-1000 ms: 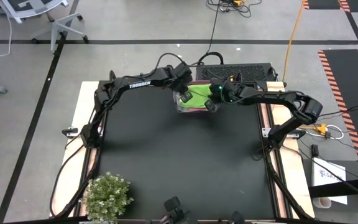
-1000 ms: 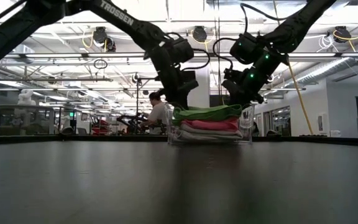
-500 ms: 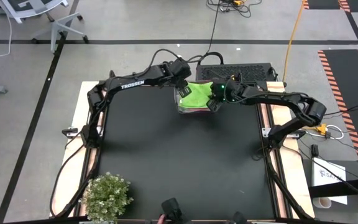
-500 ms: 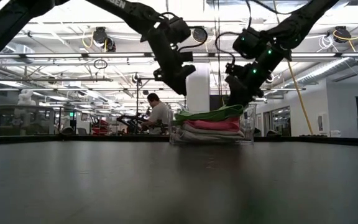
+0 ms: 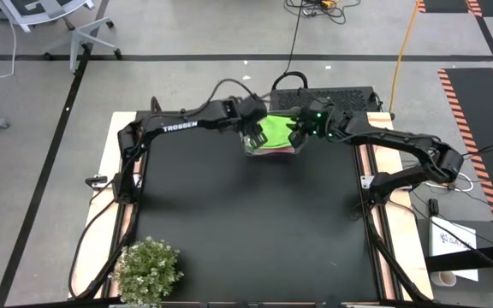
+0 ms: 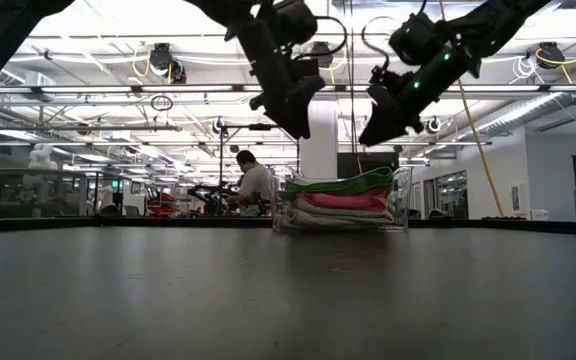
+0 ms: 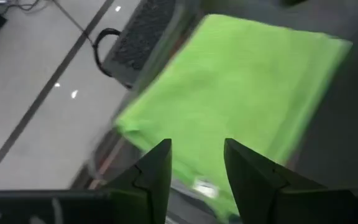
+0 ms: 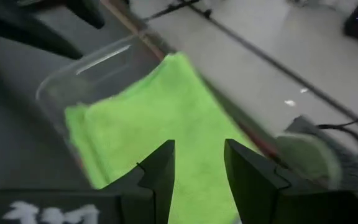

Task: Fold microfiber towels
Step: Stack the folded green microfiber cloth on top of the pink microfiber cloth in the transparent bin

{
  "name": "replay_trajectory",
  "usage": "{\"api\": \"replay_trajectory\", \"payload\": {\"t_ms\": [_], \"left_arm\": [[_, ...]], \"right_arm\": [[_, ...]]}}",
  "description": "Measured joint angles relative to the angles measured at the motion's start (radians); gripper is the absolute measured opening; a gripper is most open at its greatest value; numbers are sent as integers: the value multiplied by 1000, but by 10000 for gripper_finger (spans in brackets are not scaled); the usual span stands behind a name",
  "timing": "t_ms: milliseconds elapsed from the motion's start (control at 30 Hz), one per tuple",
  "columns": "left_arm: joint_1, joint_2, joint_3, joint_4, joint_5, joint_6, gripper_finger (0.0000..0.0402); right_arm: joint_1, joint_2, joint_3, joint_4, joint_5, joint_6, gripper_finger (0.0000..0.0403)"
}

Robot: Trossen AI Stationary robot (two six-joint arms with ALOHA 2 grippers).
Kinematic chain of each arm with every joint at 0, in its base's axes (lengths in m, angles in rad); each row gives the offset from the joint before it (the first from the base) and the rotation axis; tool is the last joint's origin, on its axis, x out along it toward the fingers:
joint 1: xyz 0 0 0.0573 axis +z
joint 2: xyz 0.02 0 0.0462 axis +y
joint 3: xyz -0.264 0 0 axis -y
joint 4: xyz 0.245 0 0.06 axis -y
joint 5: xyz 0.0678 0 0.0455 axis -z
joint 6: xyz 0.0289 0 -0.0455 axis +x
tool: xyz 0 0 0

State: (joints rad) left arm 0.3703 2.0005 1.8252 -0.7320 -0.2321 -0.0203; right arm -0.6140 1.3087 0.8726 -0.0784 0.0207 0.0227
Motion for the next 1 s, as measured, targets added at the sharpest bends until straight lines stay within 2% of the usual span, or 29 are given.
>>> {"api": "replay_trajectory", "payload": {"t_ms": [333,500,633,733,767,867,1000], "left_arm": [[-173,-19,-1,-200,-90,-113,149],[-222,-43,-1,-251,-97,-157,149],[-228,-57,-1,-232,-199,-158,149],[-202,-57,-1,-156,-263,-91,149],[-188,-57,-1,-127,-252,-62,148],[-130,-57,-1,-18,-102,-8,128],[-41,-44,0,86,34,5,49]], "right_arm": [[-14,250,0,2,-72,-48,115],[-27,278,1,6,-81,-60,91],[-20,201,29,1,-160,-32,83],[0,107,61,7,-240,3,81],[10,75,70,6,-251,8,81],[39,-44,84,-14,-257,39,78],[88,-204,85,-57,-260,129,52]]}}
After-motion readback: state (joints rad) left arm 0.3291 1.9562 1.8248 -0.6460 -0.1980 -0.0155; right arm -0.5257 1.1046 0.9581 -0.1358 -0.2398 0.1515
